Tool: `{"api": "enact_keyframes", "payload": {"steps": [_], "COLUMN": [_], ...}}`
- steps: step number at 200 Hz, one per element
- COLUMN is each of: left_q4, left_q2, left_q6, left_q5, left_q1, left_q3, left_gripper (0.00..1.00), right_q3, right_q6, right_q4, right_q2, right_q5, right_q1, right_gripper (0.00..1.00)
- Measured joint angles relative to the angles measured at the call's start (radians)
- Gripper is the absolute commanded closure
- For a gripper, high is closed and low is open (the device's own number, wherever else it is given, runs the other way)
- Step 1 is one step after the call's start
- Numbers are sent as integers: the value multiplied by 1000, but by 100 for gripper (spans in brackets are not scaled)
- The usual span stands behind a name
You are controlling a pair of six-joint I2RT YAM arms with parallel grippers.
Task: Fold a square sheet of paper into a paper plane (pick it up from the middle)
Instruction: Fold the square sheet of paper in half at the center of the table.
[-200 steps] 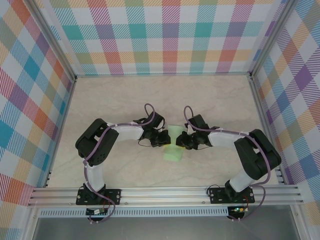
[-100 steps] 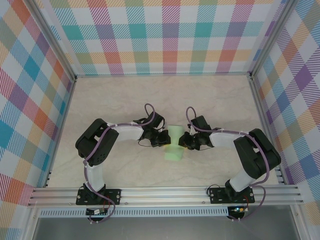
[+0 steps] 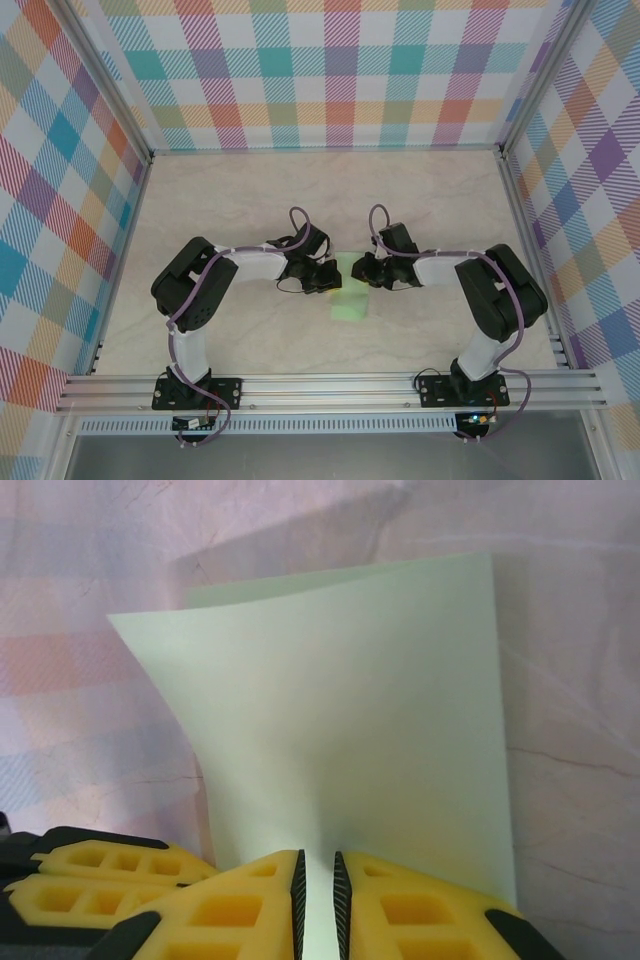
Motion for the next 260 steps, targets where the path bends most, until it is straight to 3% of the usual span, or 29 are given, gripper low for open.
{"api": "enact_keyframes", "payload": {"steps": [161,260], "left_q4": [7,13], "left_q2": [6,8], "left_q6": [3,5], "left_q5": [6,7], "left_q1": [0,0], "left_q3": [3,3], "left_gripper": [93,93], "right_q3": [33,152], "right_q6": [-3,-9], "right_q4": [53,34], "right_q2": [34,119], "right_q5": [35,101], "right_q1": [-56,-78], "right_gripper": [81,82]}}
